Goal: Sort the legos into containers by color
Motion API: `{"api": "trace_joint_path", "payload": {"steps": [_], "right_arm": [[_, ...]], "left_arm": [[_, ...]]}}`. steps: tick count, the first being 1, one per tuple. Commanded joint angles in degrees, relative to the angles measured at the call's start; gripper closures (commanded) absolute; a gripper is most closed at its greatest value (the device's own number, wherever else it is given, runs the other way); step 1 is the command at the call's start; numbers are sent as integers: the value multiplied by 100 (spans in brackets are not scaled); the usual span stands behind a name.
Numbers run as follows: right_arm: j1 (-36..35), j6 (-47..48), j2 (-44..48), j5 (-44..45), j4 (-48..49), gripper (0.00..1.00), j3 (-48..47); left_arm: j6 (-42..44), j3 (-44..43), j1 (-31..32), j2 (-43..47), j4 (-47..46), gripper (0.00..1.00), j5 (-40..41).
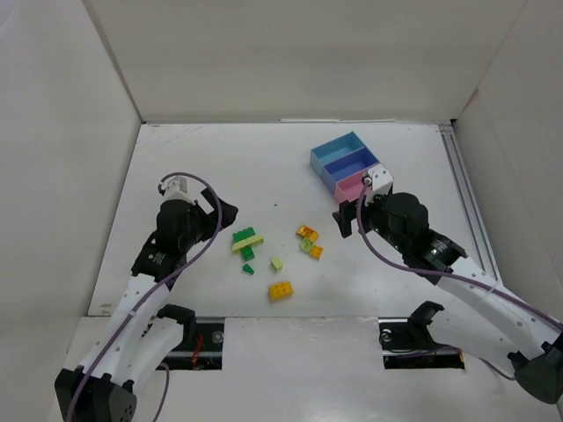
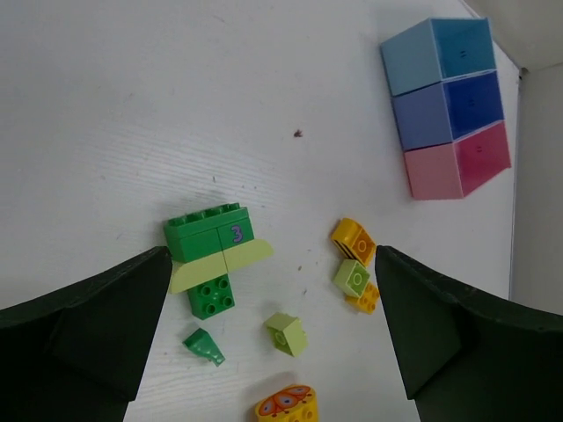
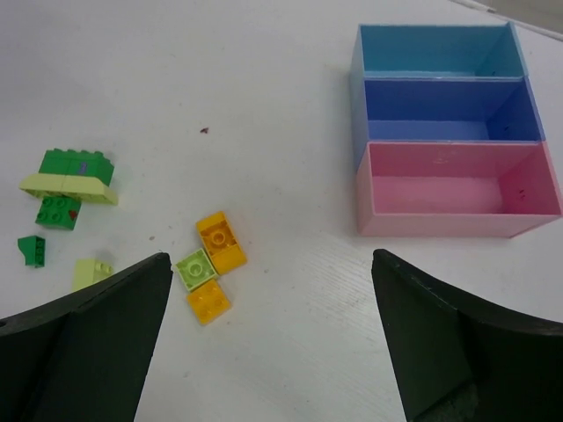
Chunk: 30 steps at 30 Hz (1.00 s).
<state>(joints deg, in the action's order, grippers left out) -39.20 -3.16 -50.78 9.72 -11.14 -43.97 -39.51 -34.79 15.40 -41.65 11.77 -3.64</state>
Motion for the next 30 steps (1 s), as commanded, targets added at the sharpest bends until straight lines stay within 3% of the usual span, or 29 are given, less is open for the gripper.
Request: {"api": "trace_joint_path", "payload": {"steps": [1,7,11,16,20,25,27,30], "right_arm": [[-44,289,236,-189,200,0,-68],[-44,439,376,110,305,0,64],[-44,439,324,126,174,0,64],[-44,439,-53,391,-352,0,-164],[-44,439,-396,575,-521,0,-279],[-44,386,-704,575,-521,1,-279],[-44,386,-784,646,-583,1,-279],[-44,386,-932,646,-530,3,-332]], "left_arm": [[-224,-406,25,-149,71,0,153],[-110,-968,25,-1028,414,0,443],[-48,-969,25,-1898,203,0,13],[-57,-837,77,-2312,141,0,-23],[-601,-583,77,-2365,360,0,135],[-1094,-4,209,-1963,458,11,338],[-1217,173,209,-1891,405,22,338],[-1331,306,209,-1925,405,24,285]]}}
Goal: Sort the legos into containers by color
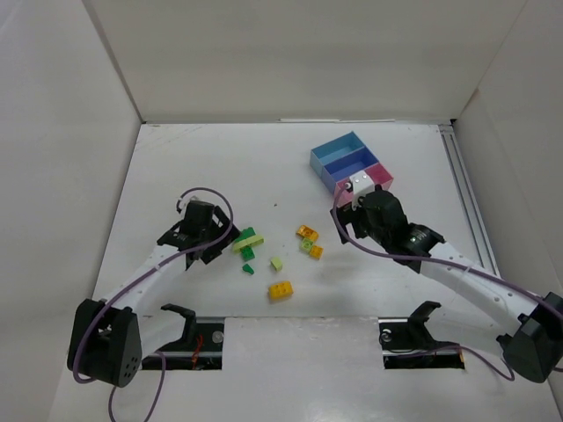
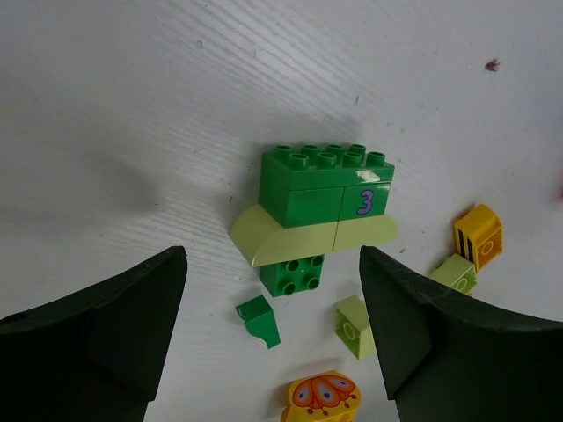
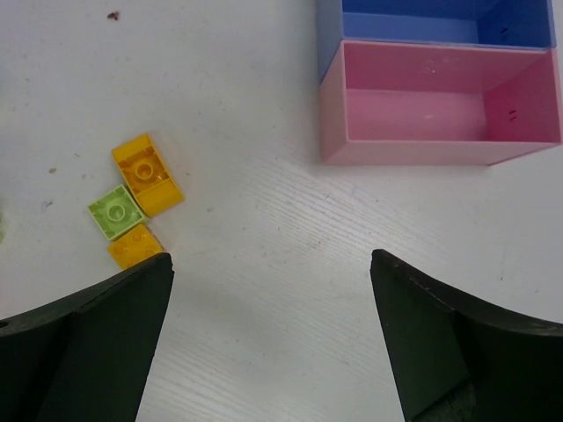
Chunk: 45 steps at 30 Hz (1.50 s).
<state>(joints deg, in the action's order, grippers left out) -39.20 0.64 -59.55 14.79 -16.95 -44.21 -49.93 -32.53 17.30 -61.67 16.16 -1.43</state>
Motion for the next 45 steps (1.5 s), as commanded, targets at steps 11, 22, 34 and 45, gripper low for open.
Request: {"api": "trace_joint_path", "payload": {"steps": [11,22,34,45], "right_arm": [[-44,59,-452,183,-1,3,-413],[-44,164,-558,437,-1,3,-413],[-44,164,-663,552,-54,1,-466],[-44,111,-716,675,-54,1,-466]], "left_arm": [[18,-393,72,-661,-765,17,439],[643,-1334,582,-2129,-272,1,688],[379,-1747,1099,-2727,115,17,1224],[265,-1642,1162,-2386,229,47,1207]]}}
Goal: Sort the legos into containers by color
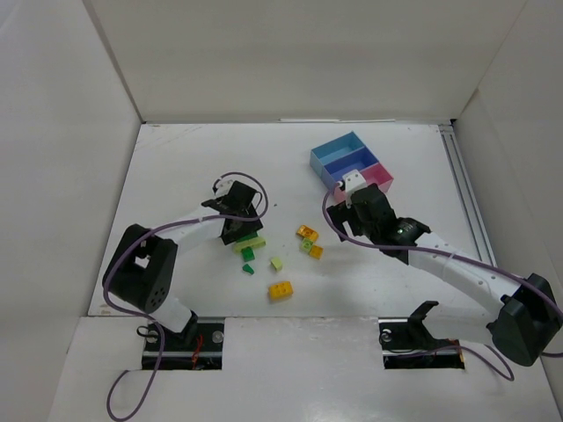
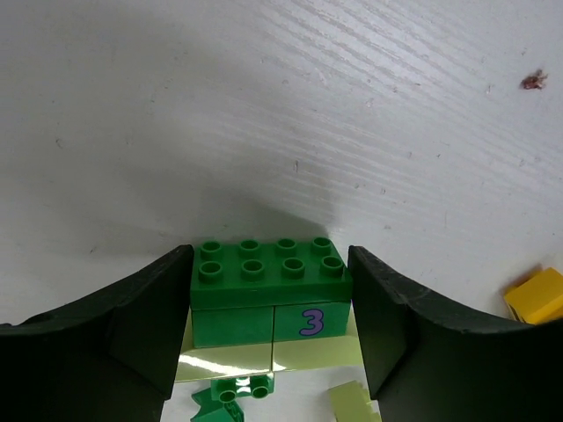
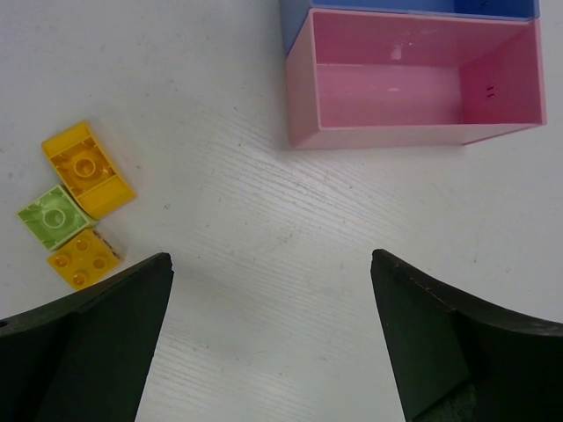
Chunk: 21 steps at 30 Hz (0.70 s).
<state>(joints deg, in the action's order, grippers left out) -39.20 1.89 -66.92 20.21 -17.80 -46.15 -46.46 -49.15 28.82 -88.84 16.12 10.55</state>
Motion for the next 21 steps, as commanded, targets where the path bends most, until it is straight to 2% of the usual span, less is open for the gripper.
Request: {"api": "trace_joint_path", "payload": {"steps": [1,4,7,10,11,12,14,15,18,19,21], "right_arm": [[-44,-13,73,133,31,1,-272],[-44,-13,134,28,31,1,-272],[-44,39,336,-209,180,1,-272],[-44,144,582,-841,610,1,-96],[-44,145,792,-1130,1055,1,-26],[-44,145,898,-1768,1347,1,53],[-44,-38,1135,-2404,1979,1,316],[-44,-214,1137,-2773,2557,1,378],[-44,-821,1041,-3206,3272,1,379],[-44,-909,936,-3520,3274,1,240],[-44,-1137,525,-3856,3327,1,-182]], "left_arm": [[-83,19,10,419,234,48,-43],[-188,-42,10,875,234,52,-175],[-363,-244,62,1192,163,52,-176],[-810,-446,62,1613,41,52,-123],[-960,-447,62,1720,-151,52,-184],[-1040,-447,62,1825,-362,52,-306],[-1302,-447,246,2133,-941,51,-308],[-1383,-447,325,2203,-1074,51,-125],[-1743,-622,808,2380,-1233,51,525],[-1805,-623,931,2467,-1304,51,858],[-1701,-570,1273,2607,-1776,51,1036]]}}
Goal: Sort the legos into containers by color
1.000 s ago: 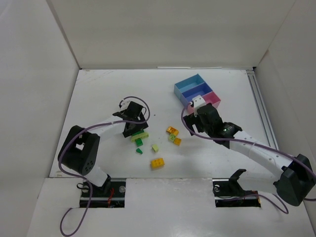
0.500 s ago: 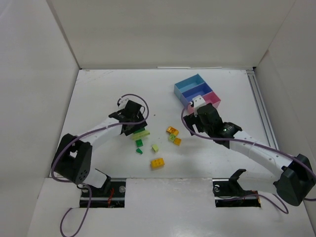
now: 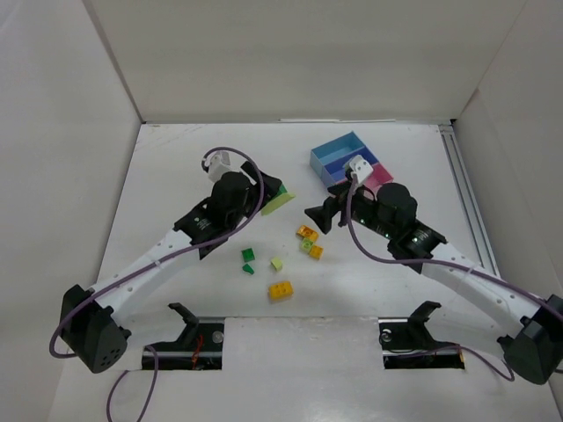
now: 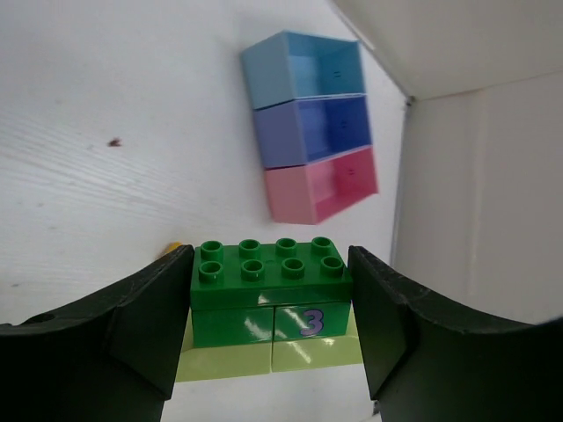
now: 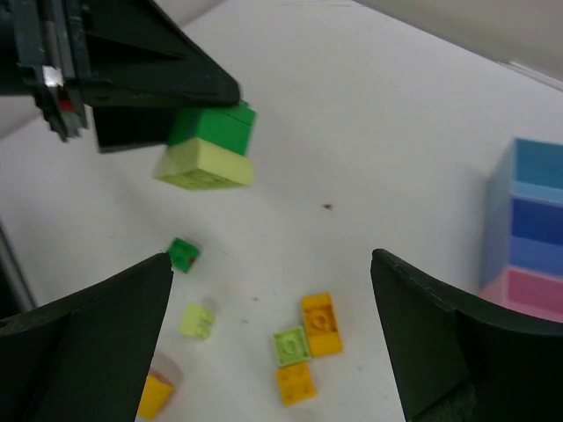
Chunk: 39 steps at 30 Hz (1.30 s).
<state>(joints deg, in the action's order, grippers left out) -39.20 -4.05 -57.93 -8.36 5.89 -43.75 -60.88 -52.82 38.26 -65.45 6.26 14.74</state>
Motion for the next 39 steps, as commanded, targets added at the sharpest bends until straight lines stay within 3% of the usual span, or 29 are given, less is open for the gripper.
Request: {"api": "trace_joint_path", "payload": {"steps": [1,5,10,13,28,39], "right_arm": [[-44,-596,-533,-1436,958,1,-589],[-44,-921,-1219,-2325,905,5,-1223],[18,-1054,-1405,-2372,905,7,-1277],[18,-1054,-1405,-2372,905,20,-1277],[18,-1212,-1300,-1476,905,16,-1346],[18,-983,-1528,-1915,905,13,-1681]], "left_arm": [[-257,-203,427,270,-880,51,765],[-170,-150,621,375,-1110,51,881],[-117,-150,726,428,-1162,51,952],[-117,-97,727,480,-1215,51,1013],[-55,17,779,533,-1276,51,1013],[-55,70,832,533,-1277,51,899]]}}
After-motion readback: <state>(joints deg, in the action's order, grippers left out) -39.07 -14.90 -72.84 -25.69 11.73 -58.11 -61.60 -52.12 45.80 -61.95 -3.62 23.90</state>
